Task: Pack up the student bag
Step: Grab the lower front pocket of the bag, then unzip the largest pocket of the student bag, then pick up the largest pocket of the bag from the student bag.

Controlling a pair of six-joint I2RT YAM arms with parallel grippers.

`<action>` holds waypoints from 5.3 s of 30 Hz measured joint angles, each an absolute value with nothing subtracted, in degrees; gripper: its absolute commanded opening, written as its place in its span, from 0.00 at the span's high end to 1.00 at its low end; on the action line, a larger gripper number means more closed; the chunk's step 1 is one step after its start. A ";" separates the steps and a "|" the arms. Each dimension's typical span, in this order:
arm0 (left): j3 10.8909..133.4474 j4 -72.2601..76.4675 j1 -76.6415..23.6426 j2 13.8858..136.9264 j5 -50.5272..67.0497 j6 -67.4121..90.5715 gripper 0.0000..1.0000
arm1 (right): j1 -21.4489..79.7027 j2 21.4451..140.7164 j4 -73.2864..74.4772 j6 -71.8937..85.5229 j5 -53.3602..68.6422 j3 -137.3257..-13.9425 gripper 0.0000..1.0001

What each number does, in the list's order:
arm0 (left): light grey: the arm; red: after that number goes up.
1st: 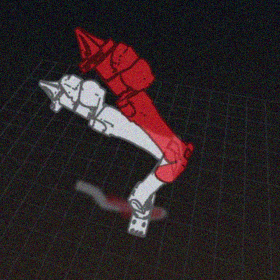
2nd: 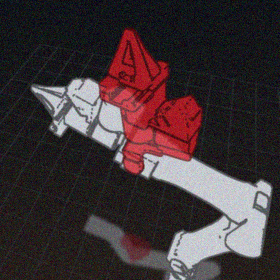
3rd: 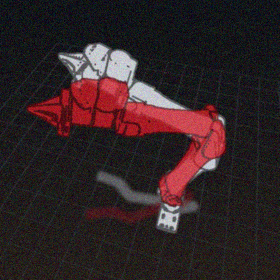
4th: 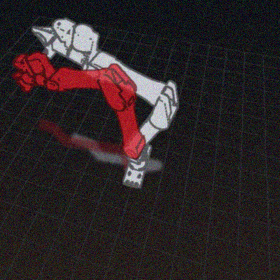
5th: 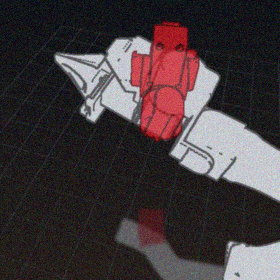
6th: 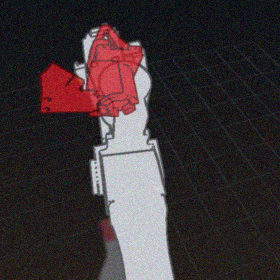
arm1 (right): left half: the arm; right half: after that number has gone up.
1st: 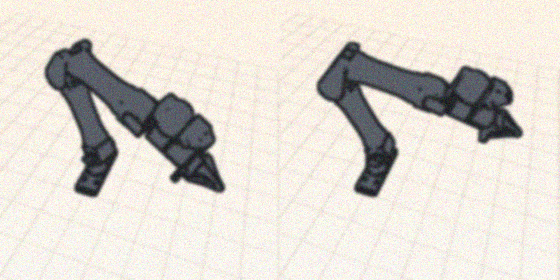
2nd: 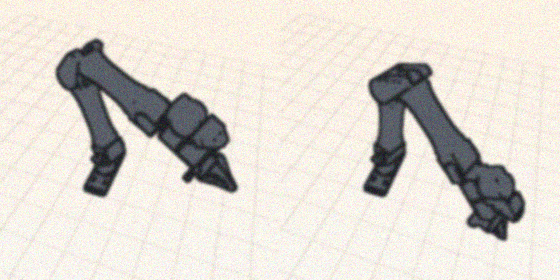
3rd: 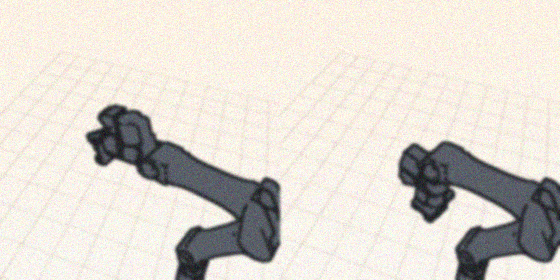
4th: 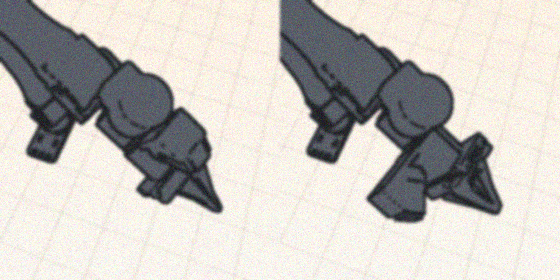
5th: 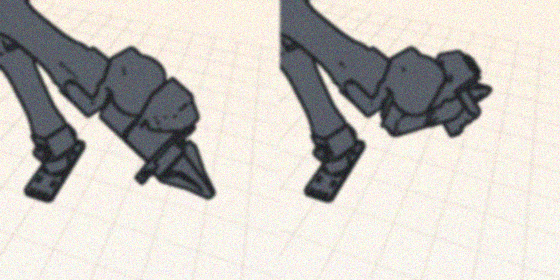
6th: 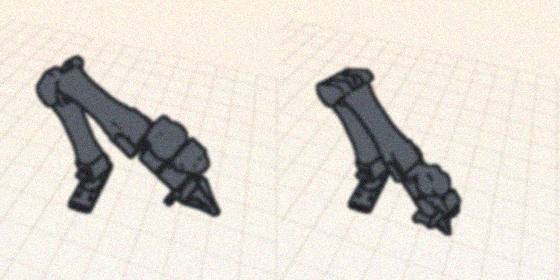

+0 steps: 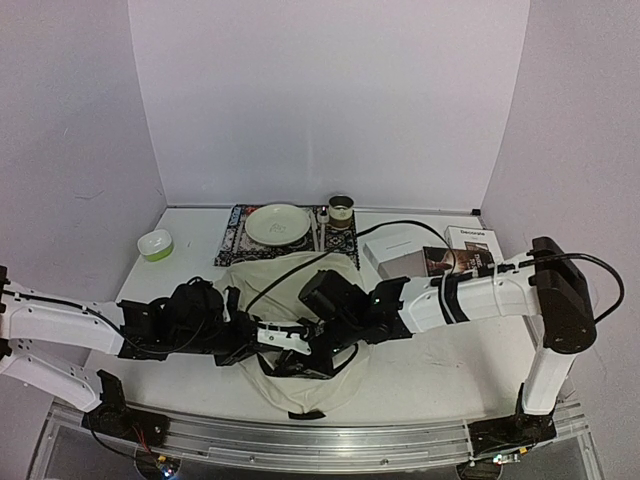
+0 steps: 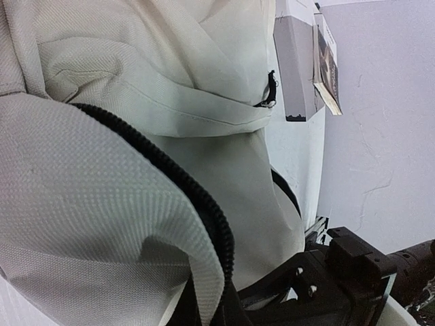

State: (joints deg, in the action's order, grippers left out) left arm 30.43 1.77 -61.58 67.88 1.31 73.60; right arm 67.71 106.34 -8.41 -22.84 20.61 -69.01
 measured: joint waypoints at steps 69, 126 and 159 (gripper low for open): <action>58.34 -15.49 -66.64 87.09 7.85 11.53 0.33 | 57.98 76.46 -8.40 -16.32 0.69 -44.60 1.00; 60.00 -13.94 -73.68 83.64 -18.04 19.54 1.00 | 40.56 95.94 -5.76 -1.64 8.53 -69.17 0.14; 56.33 -28.01 -54.16 65.74 -25.30 22.02 1.00 | 40.30 95.29 1.21 13.34 1.13 -53.49 0.03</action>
